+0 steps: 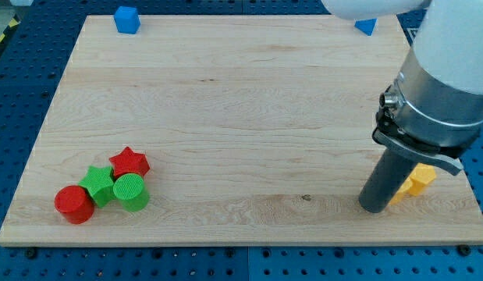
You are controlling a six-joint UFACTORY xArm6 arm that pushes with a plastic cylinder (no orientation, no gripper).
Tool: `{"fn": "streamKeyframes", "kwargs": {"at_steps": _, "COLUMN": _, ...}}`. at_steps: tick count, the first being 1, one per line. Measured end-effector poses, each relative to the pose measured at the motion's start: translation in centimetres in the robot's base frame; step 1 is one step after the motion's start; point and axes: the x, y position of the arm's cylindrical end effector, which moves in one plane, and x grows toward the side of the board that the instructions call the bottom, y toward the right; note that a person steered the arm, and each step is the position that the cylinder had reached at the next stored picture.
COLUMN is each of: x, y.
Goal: Move the blue cube bit a right
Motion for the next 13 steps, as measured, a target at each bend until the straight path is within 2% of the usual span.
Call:
{"fn": "streamKeyframes", "kwargs": {"at_steps": 1, "x": -0.6, "y": -3.1}}
{"fn": "streamKeyframes", "kwargs": {"at_steps": 2, "x": -5.3, "y": -8.4}}
{"fn": "streamKeyframes", "kwargs": {"at_steps": 4, "x": -18.5, "y": -22.1}}
{"fn": "streamKeyframes", "kwargs": {"at_steps": 6, "x": -31.0, "y": -41.9}}
{"fn": "streamKeyframes", "kwargs": {"at_steps": 7, "x": -33.8, "y": -46.4}}
{"fn": "streamKeyframes", "kwargs": {"at_steps": 10, "x": -37.3, "y": -42.8}}
{"fn": "streamKeyframes", "kwargs": {"at_steps": 13, "x": -37.7, "y": -33.7}}
